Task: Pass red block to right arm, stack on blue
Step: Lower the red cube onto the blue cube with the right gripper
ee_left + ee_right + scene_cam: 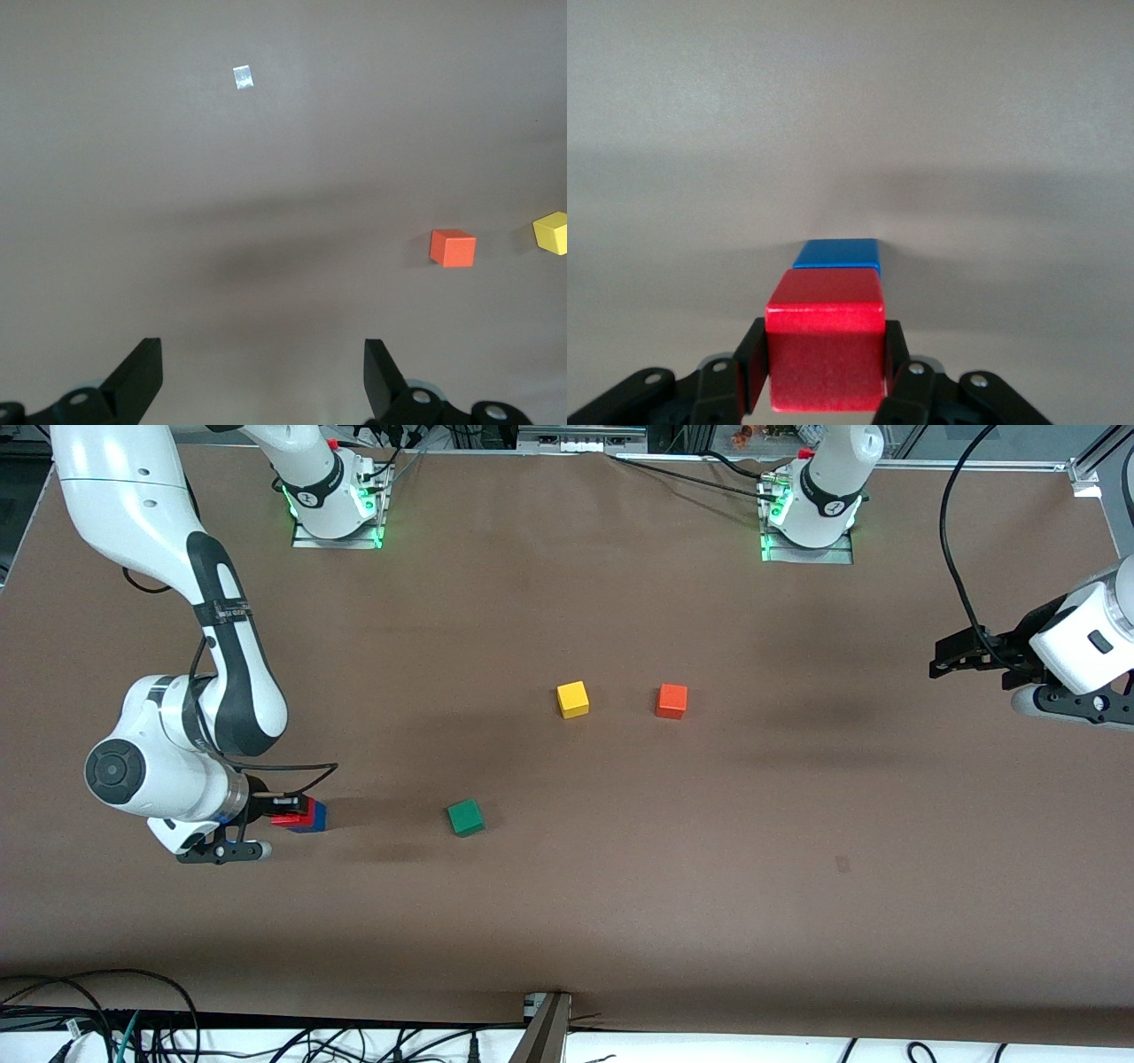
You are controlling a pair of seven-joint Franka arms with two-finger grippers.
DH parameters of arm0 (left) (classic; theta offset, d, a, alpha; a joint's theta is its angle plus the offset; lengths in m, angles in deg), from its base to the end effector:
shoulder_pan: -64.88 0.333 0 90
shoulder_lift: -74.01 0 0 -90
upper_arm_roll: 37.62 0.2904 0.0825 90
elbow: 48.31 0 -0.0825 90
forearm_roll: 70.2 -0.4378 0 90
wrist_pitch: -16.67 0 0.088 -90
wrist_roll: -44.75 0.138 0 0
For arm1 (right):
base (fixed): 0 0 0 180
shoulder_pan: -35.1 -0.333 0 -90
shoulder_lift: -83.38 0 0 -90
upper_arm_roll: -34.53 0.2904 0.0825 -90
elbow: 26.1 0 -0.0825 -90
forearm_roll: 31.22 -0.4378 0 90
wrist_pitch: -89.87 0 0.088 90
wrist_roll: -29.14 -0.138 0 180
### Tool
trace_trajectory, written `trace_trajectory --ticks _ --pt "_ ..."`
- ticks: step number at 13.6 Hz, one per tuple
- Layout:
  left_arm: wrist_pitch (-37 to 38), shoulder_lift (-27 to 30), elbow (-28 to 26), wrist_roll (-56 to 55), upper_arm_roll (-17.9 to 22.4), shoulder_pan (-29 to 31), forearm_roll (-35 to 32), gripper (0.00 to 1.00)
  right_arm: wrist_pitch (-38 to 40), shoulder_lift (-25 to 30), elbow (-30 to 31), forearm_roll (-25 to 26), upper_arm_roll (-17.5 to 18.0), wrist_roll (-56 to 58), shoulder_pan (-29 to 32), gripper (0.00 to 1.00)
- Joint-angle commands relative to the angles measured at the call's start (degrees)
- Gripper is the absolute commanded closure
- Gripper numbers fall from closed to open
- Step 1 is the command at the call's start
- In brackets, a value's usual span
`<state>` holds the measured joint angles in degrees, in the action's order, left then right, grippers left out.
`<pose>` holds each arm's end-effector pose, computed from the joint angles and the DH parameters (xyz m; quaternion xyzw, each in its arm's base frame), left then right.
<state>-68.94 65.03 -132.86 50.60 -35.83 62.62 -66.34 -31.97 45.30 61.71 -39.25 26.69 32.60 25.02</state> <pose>0.6369 -0.0161 0.5139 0.9956 -0.0552 -0.0674 0.0344 0.7248 0.0464 0.1806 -0.9991 -0.0239 0.0314 0.0161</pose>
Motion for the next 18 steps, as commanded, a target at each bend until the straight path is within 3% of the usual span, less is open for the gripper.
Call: trace_trajectory --ticks 1,18 --pt "0.79 -2.27 3.87 -0.67 -0.02 -0.46 -0.79 0.00 0.81 -0.94 -1.68 0.38 0.19 -1.00 0.15 0.92" --pt "0.79 -2.36 4.05 -0.58 0.06 -0.19 -0.52 0.00 0.64 -1.03 -1.42 0.91 0.19 -0.91 0.24 0.91"
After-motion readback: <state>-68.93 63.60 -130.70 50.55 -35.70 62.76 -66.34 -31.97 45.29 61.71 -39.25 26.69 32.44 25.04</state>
